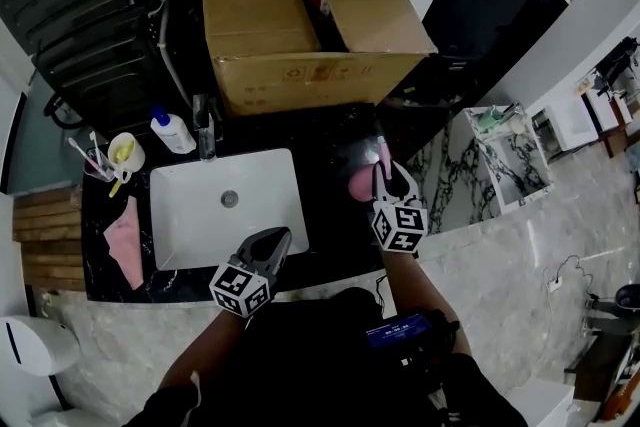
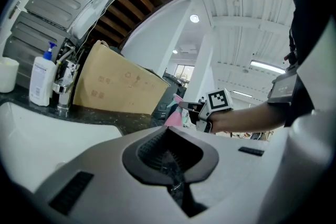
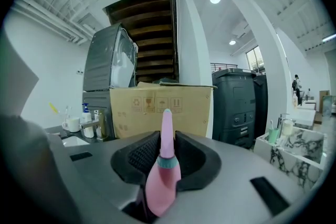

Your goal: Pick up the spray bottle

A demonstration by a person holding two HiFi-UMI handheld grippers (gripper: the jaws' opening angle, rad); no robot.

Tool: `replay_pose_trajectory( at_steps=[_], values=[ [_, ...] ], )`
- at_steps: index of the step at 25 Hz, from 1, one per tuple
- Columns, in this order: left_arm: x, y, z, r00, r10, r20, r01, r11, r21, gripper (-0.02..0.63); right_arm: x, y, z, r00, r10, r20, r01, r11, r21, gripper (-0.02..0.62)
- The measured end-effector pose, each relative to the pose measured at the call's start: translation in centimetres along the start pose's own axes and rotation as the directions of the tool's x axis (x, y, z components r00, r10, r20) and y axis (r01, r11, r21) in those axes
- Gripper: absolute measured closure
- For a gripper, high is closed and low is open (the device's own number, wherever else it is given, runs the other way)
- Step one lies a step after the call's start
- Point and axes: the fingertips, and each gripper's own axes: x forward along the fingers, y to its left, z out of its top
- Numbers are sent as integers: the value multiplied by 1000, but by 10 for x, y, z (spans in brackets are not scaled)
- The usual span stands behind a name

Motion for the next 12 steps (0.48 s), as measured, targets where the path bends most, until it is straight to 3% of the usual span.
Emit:
replay_pose_trajectory(
  at_steps=[12],
  values=[
    [4, -4, 1, 999, -36, -10, 37, 999, 6, 597, -16, 15, 5, 993, 120, 18, -119, 991, -66, 494]
  ],
)
